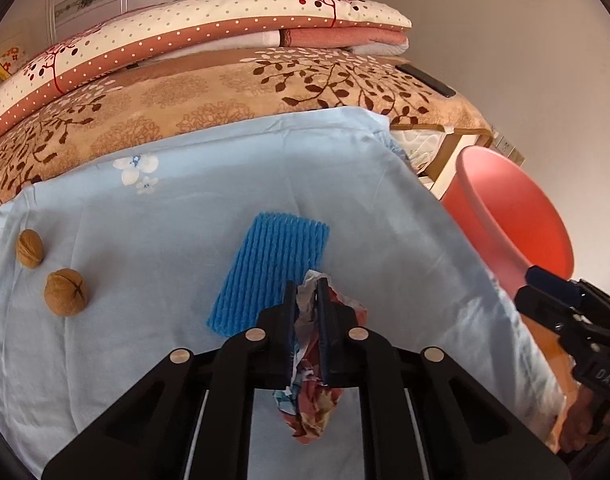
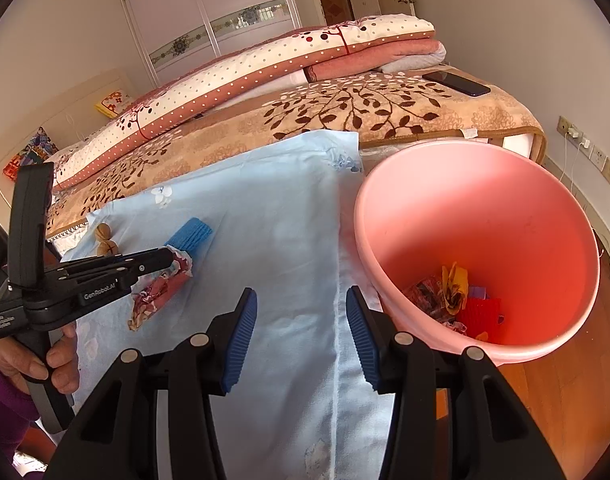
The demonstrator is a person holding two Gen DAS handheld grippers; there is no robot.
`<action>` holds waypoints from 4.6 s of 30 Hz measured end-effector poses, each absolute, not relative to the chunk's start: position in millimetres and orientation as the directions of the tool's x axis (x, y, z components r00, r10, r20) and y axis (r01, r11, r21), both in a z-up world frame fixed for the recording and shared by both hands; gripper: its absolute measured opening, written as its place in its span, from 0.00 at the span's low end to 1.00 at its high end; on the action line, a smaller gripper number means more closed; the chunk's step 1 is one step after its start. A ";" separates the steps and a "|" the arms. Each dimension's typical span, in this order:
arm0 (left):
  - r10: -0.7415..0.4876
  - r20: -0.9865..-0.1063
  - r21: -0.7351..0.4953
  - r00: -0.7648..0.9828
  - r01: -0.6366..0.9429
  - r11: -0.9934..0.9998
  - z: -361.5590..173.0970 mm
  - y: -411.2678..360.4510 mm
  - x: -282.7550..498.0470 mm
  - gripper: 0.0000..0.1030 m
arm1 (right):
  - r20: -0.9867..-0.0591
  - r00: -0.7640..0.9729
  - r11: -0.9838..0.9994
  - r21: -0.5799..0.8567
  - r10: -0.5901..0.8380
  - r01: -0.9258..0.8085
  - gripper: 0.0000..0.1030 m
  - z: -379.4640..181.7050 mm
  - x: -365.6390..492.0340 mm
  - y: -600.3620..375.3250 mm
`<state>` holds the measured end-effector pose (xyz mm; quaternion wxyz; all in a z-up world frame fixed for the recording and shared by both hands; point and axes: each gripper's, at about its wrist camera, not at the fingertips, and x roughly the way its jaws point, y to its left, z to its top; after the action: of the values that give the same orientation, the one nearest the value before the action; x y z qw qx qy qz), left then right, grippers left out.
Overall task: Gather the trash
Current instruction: 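Grasp the red-and-white wrapper with the left tool, then grasp the blue mesh sleeve with the left tool while the right tool grasps the wrapper, then carry the blue mesh and wrapper over the pink bucket with both tools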
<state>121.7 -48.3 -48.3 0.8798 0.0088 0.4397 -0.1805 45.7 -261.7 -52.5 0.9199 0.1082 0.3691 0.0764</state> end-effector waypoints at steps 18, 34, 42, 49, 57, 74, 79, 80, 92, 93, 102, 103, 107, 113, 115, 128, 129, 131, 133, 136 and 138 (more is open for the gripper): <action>-0.446 -0.759 -0.248 0.474 0.422 0.872 -43.4 -98.5 78.3 0.27 | -0.667 0.704 0.958 0.276 0.245 -0.072 0.45 -54.8 41.8 -262.2; -0.308 -0.793 -0.143 0.526 0.331 0.933 -58.8 -73.7 105.1 0.27 | -0.677 0.690 0.957 0.279 0.257 -0.082 0.44 -59.1 41.3 -258.4; -0.323 -0.814 -0.158 0.483 0.351 0.923 -73.9 -77.8 100.6 0.28 | -0.682 0.685 0.958 0.277 0.255 -0.081 0.44 -59.9 41.4 -257.2; -0.340 -0.795 -0.161 0.502 0.365 0.917 -72.3 -79.7 91.7 0.11 | -0.678 0.688 0.958 0.270 0.260 -0.097 0.44 -56.5 38.9 -254.8; -0.344 -0.747 -0.189 0.569 0.314 0.931 -51.0 -58.6 83.8 0.06 | -0.670 0.673 0.940 0.319 0.315 -0.123 0.44 -52.1 35.7 -250.9; -0.380 -0.679 -0.279 0.628 0.259 0.925 -25.2 -17.4 64.1 0.06 | -0.731 0.568 0.923 0.345 0.379 -0.172 0.47 -61.5 57.2 -198.4; -0.386 -0.679 -0.291 0.624 0.254 0.922 -27.4 -11.6 63.4 0.06 | -0.756 0.544 0.928 0.341 0.365 -0.149 0.46 -71.1 64.2 -195.4; -0.387 -0.680 -0.293 0.623 0.254 0.922 -27.9 -11.3 63.4 0.06 | -0.757 0.543 0.928 0.342 0.364 -0.146 0.45 -72.0 65.2 -195.9; -0.399 -0.676 -0.299 0.619 0.265 0.917 -26.0 -17.5 62.8 0.06 | -0.718 0.590 0.925 0.347 0.370 -0.158 0.05 -62.2 58.4 -208.4; -0.401 -0.675 -0.300 0.620 0.266 0.916 -25.3 -18.2 62.2 0.06 | -0.710 0.599 0.924 0.347 0.370 -0.159 0.04 -59.5 56.7 -210.0; -0.429 -0.645 -0.309 0.633 0.298 0.903 -14.2 -32.7 58.4 0.06 | -0.636 0.692 0.926 0.354 0.341 -0.131 0.03 -34.0 46.1 -239.4; -0.432 -0.642 -0.309 0.633 0.302 0.902 -12.8 -34.8 58.5 0.06 | -0.628 0.703 0.927 0.354 0.335 -0.125 0.03 -31.1 45.3 -243.6; -0.445 -0.632 -0.309 0.634 0.321 0.895 -6.8 -43.1 58.3 0.06 | -0.594 0.745 0.928 0.359 0.305 -0.093 0.03 -19.6 41.4 -262.7; -0.462 -0.622 -0.299 0.632 0.353 0.887 1.1 -58.7 57.2 0.06 | -0.551 0.802 0.938 0.345 0.231 -0.032 0.03 -5.4 35.6 -294.9; -0.465 -0.622 -0.295 0.630 0.362 0.885 2.6 -63.4 57.2 0.06 | -0.541 0.815 0.937 0.349 0.210 -0.010 0.03 -3.1 34.7 -306.9; -0.483 -0.630 -0.267 0.608 0.414 0.870 8.9 -100.0 60.3 0.06 | -0.525 0.844 0.931 0.350 0.105 0.102 0.03 -10.3 30.5 -361.6; -0.485 -0.630 -0.266 0.607 0.418 0.869 9.5 -103.2 60.5 0.06 | -0.527 0.844 0.928 0.356 0.103 0.109 0.03 -12.1 30.7 -364.6; -0.490 -0.629 -0.266 0.604 0.425 0.865 10.6 -109.5 61.1 0.06 | -0.529 0.843 0.924 0.363 0.097 0.121 0.03 -16.1 31.3 -370.0; -0.495 -0.628 -0.263 0.601 0.435 0.861 11.5 -115.3 62.3 0.06 | -0.533 0.842 0.922 0.364 0.088 0.133 0.03 -19.5 31.9 -374.5; -0.500 -0.631 -0.255 0.593 0.450 0.856 12.3 -124.8 63.2 0.06 | -0.537 0.840 0.915 0.375 0.082 0.150 0.03 -24.1 32.8 -381.0; -0.502 -0.633 -0.249 0.589 0.459 0.853 12.5 -130.5 63.5 0.06 | -0.540 0.838 0.912 0.379 0.079 0.158 0.03 -26.9 33.9 -384.7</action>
<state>63.5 -130.5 12.5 0.8910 -0.0293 0.3641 -0.2697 33.9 -384.7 -26.9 0.9356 0.2089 0.2838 -0.0213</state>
